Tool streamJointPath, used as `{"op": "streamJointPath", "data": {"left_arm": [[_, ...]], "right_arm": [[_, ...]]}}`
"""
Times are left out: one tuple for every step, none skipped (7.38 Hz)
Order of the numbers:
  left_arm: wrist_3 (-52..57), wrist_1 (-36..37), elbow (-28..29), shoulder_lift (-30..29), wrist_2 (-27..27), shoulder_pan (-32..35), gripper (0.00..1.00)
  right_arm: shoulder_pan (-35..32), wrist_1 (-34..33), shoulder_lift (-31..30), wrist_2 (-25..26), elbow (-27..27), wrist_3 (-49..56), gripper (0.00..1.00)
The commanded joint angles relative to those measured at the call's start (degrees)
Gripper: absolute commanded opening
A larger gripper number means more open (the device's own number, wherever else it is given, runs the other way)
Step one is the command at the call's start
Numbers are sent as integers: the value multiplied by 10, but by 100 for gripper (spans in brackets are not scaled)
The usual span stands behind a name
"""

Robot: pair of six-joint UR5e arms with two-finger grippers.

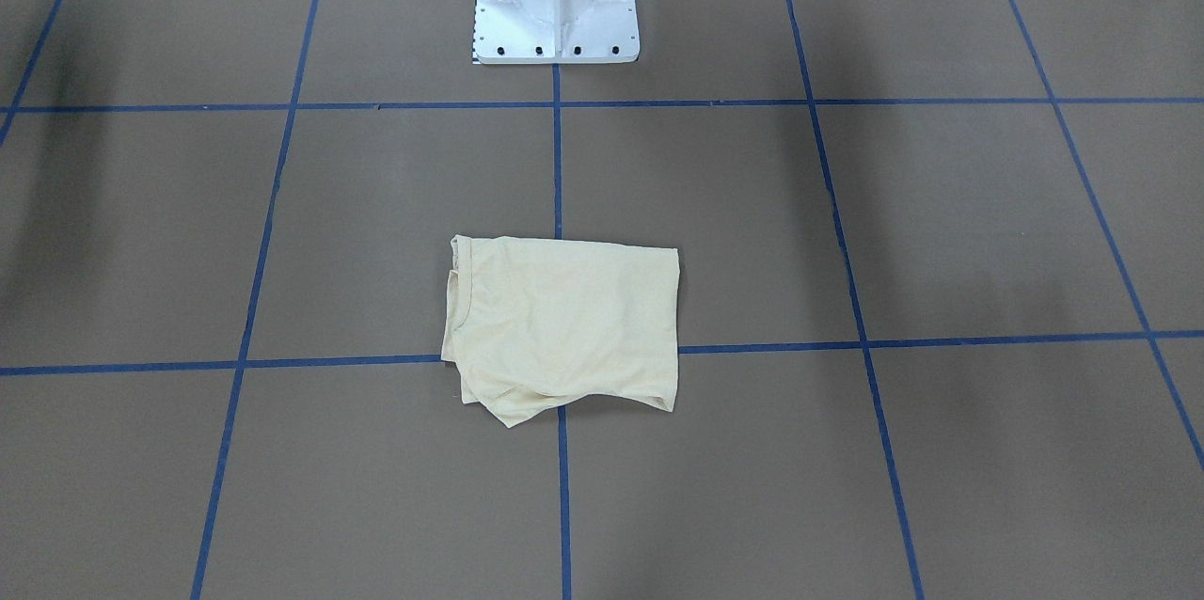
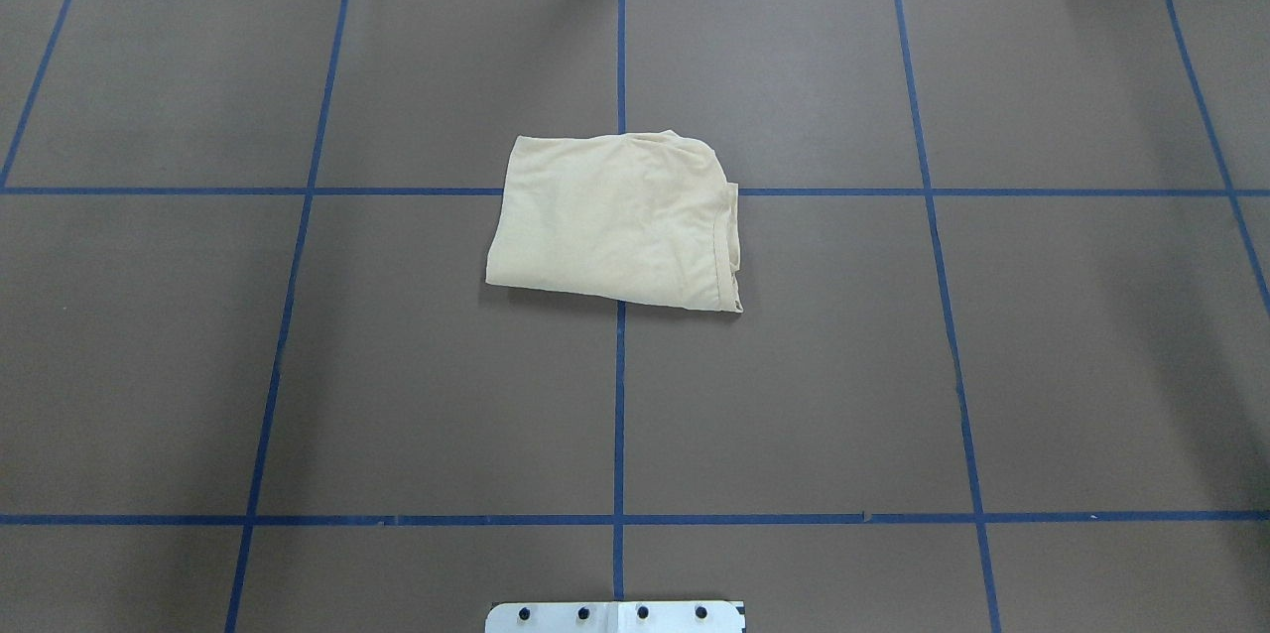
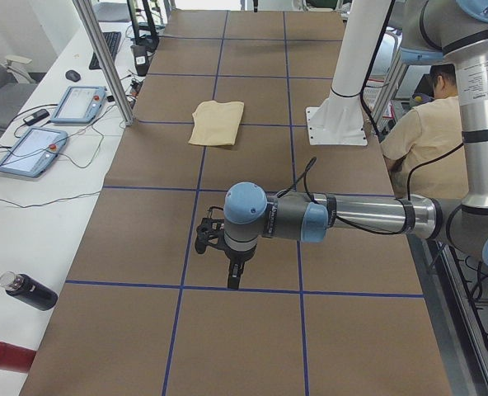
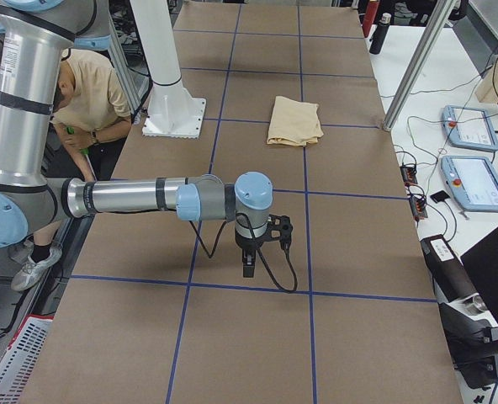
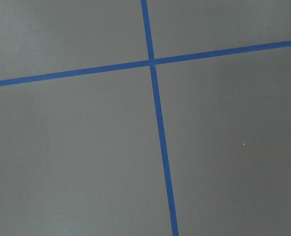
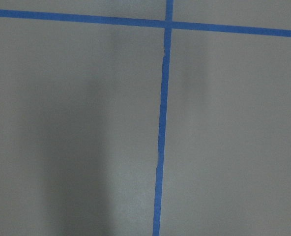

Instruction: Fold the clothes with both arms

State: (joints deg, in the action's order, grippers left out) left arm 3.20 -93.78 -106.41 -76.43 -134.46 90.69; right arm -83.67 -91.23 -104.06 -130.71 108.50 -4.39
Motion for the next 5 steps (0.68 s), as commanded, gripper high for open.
{"op": "streamJointPath", "data": {"left_arm": [[-1,0,1,1,1,0,100],[-2,0,2,1,1,0,100],[-2,0,2,1,1,0,100],[-4,1,3,1,1,0,100],[-3,1,2,4,-2,1,100]], "right_arm": [[0,1,0,-2,1,0,100],[0,1,0,-3,1,-1,100],[0,1,1,-2,1,-1,100],[0,1,2,-2,1,-1,100],[0,1,2,-4,2,-1,100]]}}
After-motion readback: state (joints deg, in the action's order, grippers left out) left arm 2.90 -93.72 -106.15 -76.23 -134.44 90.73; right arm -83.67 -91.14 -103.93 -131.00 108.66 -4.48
